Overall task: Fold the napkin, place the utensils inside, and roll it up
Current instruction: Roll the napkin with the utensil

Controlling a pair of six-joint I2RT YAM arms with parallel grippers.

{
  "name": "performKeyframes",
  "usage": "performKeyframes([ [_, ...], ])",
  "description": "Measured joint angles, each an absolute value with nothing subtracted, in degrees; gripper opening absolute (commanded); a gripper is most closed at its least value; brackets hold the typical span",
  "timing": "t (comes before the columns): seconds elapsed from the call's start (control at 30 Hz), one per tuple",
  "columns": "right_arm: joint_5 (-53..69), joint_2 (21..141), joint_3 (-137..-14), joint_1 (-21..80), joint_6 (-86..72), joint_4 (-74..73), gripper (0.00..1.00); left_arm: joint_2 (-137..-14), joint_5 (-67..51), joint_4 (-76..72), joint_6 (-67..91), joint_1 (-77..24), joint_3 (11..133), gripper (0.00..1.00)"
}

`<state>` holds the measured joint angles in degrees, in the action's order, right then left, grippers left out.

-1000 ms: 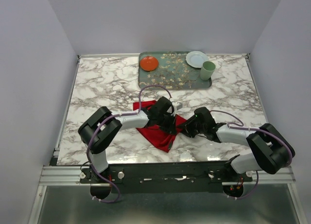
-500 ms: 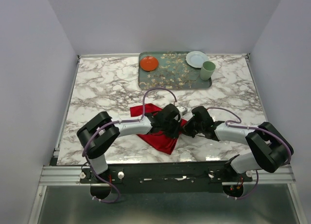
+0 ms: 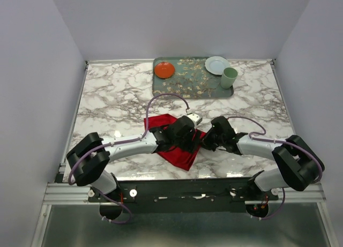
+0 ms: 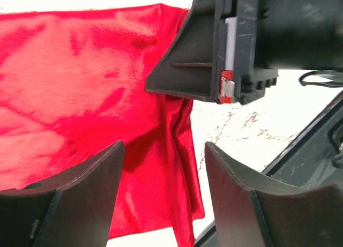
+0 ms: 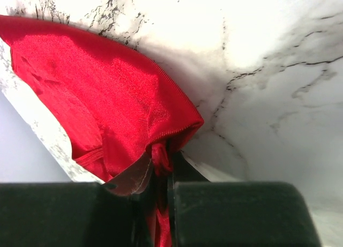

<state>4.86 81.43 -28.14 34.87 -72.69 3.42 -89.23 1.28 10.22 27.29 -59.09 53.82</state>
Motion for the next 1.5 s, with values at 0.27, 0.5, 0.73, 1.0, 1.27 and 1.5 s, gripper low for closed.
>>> performKeyframes([
  [0.27, 4.3, 79.9, -28.9, 34.9, -69.9, 1.7, 0.59, -84.3, 4.1, 10.2, 26.7, -60.6, 52.5, 0.42],
  [0.5, 6.0, 78.2, -29.4, 34.9, -64.9, 1.3, 0.83, -85.3, 3.7, 10.6, 27.5, -60.7, 52.6, 0.23],
  [0.73, 9.0, 72.6, -26.0, 34.9, -58.9, 0.3, 0.85, -86.7, 2.9, 10.2, 29.9, -60.8, 51.8, 0.17],
  [1.0, 14.9, 69.4, -22.7, 34.9, -56.0, 0.8, 0.81, -84.5, 4.0, 9.5, 31.8, -62.0, 47.9, 0.04],
  [1.27, 15.5, 68.3, -21.5, 34.9, -56.7, 0.4, 0.74, -89.5, 7.5, 9.5, 32.7, -62.0, 50.6, 0.0],
  [1.5, 17.6, 72.7, -22.3, 34.9, -59.1, 3.9, 0.69, -94.3, 9.8, 8.8, 32.3, -62.0, 50.9, 0.0],
])
